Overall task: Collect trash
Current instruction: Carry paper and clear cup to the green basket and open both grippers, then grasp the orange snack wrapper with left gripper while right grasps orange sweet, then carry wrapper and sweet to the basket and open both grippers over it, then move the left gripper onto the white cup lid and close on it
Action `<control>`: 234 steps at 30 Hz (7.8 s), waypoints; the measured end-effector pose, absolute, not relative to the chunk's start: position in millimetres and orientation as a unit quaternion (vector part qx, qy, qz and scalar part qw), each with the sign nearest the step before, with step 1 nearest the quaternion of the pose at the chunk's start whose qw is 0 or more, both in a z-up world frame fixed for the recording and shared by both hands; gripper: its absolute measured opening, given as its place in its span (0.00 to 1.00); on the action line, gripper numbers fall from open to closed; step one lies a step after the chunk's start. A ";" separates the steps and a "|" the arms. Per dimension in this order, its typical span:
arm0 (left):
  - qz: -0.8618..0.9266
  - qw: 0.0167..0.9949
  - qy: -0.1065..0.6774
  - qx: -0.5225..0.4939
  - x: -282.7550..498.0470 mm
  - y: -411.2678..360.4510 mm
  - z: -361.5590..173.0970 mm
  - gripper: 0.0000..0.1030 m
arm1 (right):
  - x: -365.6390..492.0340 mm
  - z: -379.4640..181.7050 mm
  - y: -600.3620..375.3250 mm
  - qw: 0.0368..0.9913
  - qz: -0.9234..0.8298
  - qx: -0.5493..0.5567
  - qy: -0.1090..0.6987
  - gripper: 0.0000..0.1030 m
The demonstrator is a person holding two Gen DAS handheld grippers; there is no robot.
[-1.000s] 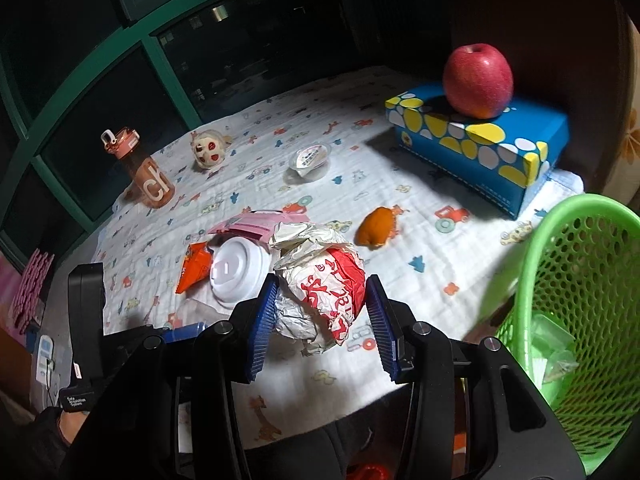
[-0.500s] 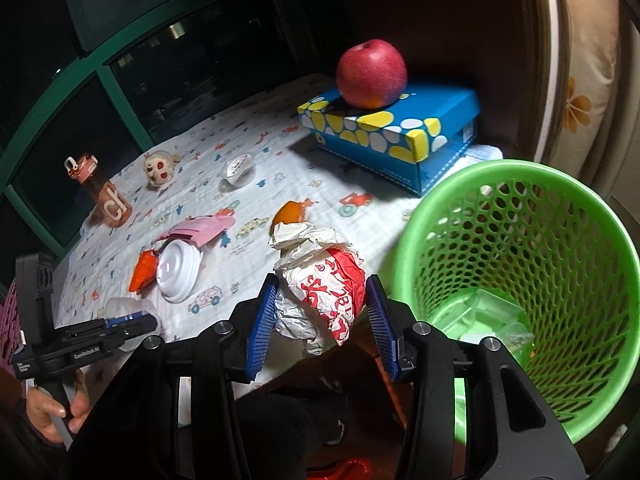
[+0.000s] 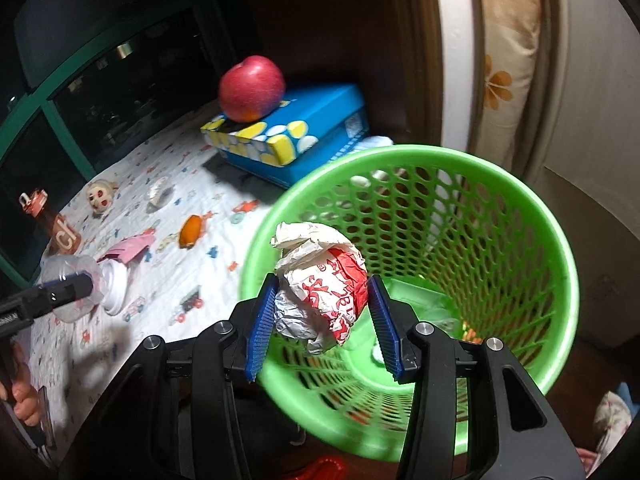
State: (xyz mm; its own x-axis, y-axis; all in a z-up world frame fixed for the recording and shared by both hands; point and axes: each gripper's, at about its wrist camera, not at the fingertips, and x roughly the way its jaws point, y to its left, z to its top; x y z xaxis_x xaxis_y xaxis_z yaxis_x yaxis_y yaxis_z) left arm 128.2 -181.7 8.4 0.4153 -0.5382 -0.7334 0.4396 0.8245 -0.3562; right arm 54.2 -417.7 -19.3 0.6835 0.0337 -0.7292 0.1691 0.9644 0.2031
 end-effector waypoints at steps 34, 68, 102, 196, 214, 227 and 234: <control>-0.425 0.749 0.507 0.030 137.5 -367.2 -34.4 0.46 | -12.8 -6.6 -502.4 0.909 -0.117 0.186 0.354 0.65; -0.154 0.880 0.449 -0.021 153.6 -120.1 -18.4 0.77 | 46.1 2.4 -406.9 0.920 -0.020 0.134 0.368 0.74; -0.146 0.829 0.505 -0.191 188.2 37.2 -101.5 0.70 | 169.0 -44.2 -269.4 0.888 0.103 0.073 0.441 0.76; -0.426 0.770 0.474 0.017 138.9 -346.0 -18.2 0.68 | 4.5 -8.8 -502.8 0.908 -0.119 0.156 0.370 0.65; -0.398 0.792 0.462 0.007 127.1 -308.8 -10.9 0.79 | 8.2 -2.6 -484.6 0.913 -0.104 0.152 0.363 0.71; -0.262 0.854 0.450 -0.003 145.6 -208.6 -13.6 0.79 | 26.3 -1.2 -453.7 0.917 -0.071 0.139 0.367 0.77; -0.175 0.879 0.443 0.001 162.1 -143.3 -23.6 0.84 | 39.6 0.6 -432.3 0.919 -0.049 0.127 0.370 0.78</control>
